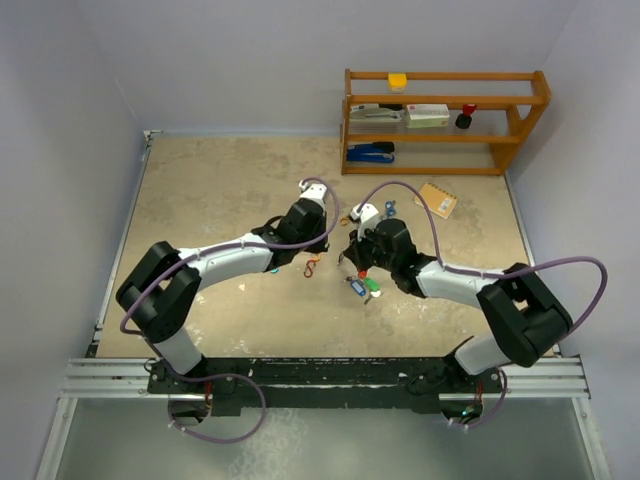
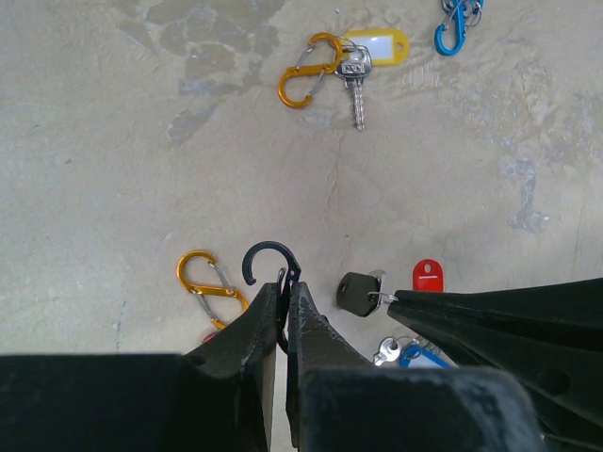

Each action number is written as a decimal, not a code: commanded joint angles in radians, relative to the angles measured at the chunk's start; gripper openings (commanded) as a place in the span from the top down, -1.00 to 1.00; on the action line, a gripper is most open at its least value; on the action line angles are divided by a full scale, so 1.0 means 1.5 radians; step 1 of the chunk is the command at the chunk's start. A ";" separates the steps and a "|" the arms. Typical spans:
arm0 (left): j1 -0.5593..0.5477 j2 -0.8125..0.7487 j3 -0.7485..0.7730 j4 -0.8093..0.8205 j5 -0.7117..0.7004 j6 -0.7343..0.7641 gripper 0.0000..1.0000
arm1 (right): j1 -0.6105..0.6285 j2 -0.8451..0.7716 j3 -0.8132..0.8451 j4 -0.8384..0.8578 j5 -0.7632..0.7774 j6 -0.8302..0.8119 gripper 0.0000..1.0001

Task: Put the keys on the keyring

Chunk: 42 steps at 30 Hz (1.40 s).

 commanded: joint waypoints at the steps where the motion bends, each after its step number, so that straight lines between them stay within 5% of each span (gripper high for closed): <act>1: -0.011 0.013 0.033 0.028 0.015 -0.004 1.00 | 0.008 -0.039 -0.005 0.041 -0.011 -0.016 1.00; 42: -0.032 0.036 0.053 0.038 0.045 0.003 1.00 | 0.023 -0.044 0.008 0.042 -0.019 -0.038 1.00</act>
